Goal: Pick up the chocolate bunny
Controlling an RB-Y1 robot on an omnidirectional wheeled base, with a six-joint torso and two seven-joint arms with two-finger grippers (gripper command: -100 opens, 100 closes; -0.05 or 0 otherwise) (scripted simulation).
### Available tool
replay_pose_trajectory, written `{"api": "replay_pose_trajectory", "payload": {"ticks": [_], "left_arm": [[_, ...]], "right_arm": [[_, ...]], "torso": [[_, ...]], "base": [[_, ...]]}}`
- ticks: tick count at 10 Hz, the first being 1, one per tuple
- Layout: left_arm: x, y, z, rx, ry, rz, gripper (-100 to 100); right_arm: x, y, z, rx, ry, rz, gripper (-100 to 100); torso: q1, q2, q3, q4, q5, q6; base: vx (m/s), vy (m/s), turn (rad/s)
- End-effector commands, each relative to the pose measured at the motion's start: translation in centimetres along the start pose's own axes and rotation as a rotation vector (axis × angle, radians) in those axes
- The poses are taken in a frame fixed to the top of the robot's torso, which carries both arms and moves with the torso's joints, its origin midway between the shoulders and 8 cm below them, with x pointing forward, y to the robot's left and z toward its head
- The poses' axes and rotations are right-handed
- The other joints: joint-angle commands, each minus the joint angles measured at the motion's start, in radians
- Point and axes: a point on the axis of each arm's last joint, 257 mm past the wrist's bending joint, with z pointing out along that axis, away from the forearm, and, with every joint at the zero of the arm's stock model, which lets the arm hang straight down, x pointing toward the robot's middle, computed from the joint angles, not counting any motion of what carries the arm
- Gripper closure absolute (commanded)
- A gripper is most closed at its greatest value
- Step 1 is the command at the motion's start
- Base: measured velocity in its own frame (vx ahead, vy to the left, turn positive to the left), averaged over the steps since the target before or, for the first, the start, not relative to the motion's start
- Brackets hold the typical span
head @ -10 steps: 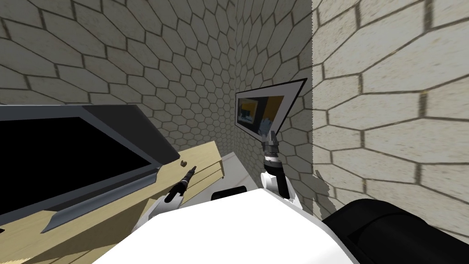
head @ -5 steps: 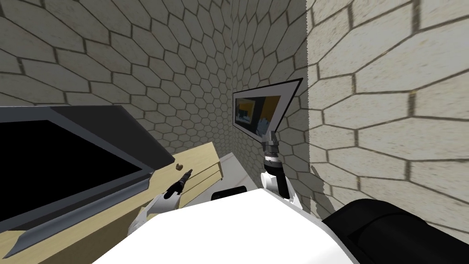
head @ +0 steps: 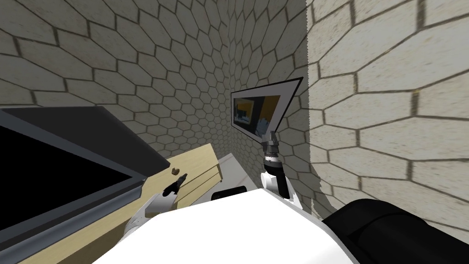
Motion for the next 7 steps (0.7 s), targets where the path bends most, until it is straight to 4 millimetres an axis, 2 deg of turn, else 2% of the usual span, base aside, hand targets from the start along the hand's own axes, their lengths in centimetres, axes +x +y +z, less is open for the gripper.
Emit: {"api": "replay_pose_trajectory", "payload": {"ticks": [1, 2, 4, 5, 7], "left_arm": [[-1.2, 1.7, 0.3, -0.060, -0.003, 0.012, -100], [-1.2, 1.8, 0.3, -0.063, -0.002, 0.012, -100], [-2.8, 4.0, 0.7, -0.142, -0.010, 0.028, -100], [-2.8, 4.1, 0.7, -0.144, -0.010, 0.028, -100], [-4.4, 5.8, 0.9, -0.208, -0.020, 0.038, -100]], "right_arm": [[0.0, 0.0, 0.0, 0.000, 0.000, 0.000, 0], [0.0, 0.0, 0.0, 0.000, 0.000, 0.000, 0], [0.0, 0.0, 0.0, 0.000, 0.000, 0.000, 0], [0.0, 0.0, 0.0, 0.000, 0.000, 0.000, 0], [0.0, 0.0, 0.0, 0.000, 0.000, 0.000, 0]], "torso": [[0.000, 0.000, 0.000, 0.000, 0.000, 0.000], [0.000, 0.000, 0.000, 0.000, 0.000, 0.000], [-0.001, 0.000, 0.000, 0.000, 0.000, 0.000], [0.000, -0.001, 0.000, 0.000, 0.000, 0.000], [0.000, 0.000, 0.000, 0.000, 0.000, 0.000]], "base": [[0.043, 0.029, -0.053], [0.037, 0.022, -0.040], [0.054, 0.027, -0.080], [0.046, 0.028, -0.032], [0.049, 0.033, -0.066]]}}
